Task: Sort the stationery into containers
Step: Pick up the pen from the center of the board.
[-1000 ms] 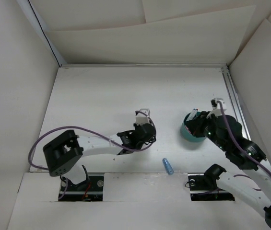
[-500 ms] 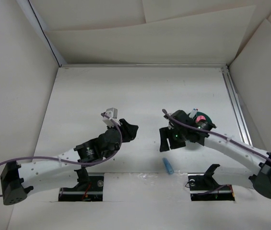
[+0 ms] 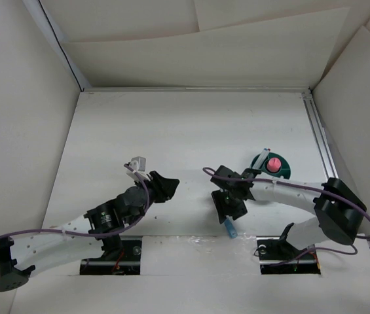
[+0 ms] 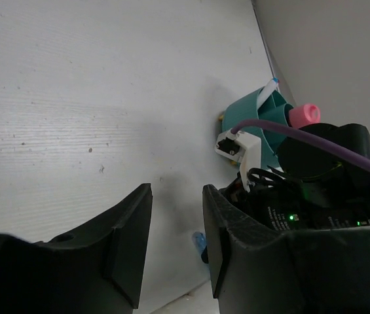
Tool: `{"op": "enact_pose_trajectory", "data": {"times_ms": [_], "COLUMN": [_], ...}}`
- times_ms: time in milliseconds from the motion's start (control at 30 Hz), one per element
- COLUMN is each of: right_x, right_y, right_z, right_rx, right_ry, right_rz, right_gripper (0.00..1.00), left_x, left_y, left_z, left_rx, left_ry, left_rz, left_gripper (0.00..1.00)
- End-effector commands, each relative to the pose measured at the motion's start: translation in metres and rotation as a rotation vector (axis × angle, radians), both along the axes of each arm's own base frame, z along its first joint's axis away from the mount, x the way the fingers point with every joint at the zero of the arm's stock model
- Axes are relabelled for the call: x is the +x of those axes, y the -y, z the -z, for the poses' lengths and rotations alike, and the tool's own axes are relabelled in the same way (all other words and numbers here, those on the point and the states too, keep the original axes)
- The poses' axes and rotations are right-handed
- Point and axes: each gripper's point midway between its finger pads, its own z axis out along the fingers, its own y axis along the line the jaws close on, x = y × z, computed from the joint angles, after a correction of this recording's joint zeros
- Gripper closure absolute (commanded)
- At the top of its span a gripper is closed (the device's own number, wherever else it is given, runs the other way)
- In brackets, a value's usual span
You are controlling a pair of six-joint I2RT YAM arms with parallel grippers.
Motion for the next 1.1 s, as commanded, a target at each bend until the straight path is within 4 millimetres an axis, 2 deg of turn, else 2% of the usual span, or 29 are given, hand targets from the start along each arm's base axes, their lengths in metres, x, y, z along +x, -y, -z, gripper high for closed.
{"op": "enact_pose_trajectory", "data": {"times_ms": [0,133,200,233,300,500,600,733,800,900,933,967,1067], "right_x": [0.017,0.020,0.022,0.021,0.021,0.027,0.031,0.035,0.035,0.034,0.036,0.036,0.034], "right_y": [0.001,0.001,-0.002,-0.001,0.000,0.000,-0.004,-0.007,-0.006,-0.008,-0.010,-0.010,-0.015], "right_z": [-0.001,0.008,0.012,0.015,0.017,0.015,0.013,0.013,0.015,0.017,0.017,0.017,0.017], "right_rx": [-0.058,-0.093,-0.093,-0.103,-0.110,-0.118,-0.104,-0.102,-0.110,-0.104,-0.096,-0.095,-0.080], "right_ry": [0.078,0.068,0.068,0.060,0.055,0.085,0.097,0.111,0.108,0.100,0.106,0.107,0.105], "right_rz": [0.060,0.070,0.070,0.069,0.069,0.074,0.066,0.069,0.059,0.058,0.058,0.058,0.048], "right_gripper": [0.41,0.46,0.49,0.49,0.49,0.50,0.54,0.54,0.59,0.59,0.65,0.65,0.77], "left_x": [-0.004,-0.006,-0.007,-0.007,-0.008,-0.007,-0.006,-0.006,-0.006,-0.006,-0.006,-0.006,-0.006], "left_y": [0.004,0.007,0.006,0.005,0.004,0.002,0.003,0.006,0.006,0.006,0.006,0.006,0.006], "left_z": [-0.002,0.004,-0.001,0.004,-0.001,-0.003,-0.003,0.000,0.000,0.005,0.005,0.005,0.005], "left_rx": [-0.043,-0.038,-0.046,-0.037,-0.054,-0.054,-0.055,-0.046,-0.046,-0.037,-0.037,-0.037,-0.037], "left_ry": [-0.001,-0.001,0.012,0.007,0.016,0.027,0.028,0.020,0.020,0.016,0.016,0.016,0.016], "left_rz": [0.029,0.052,0.054,0.054,0.054,0.047,0.047,0.056,0.056,0.056,0.056,0.056,0.056], "left_gripper": [0.67,0.67,0.67,0.67,0.67,0.66,0.66,0.66,0.66,0.66,0.66,0.66,0.66]}}
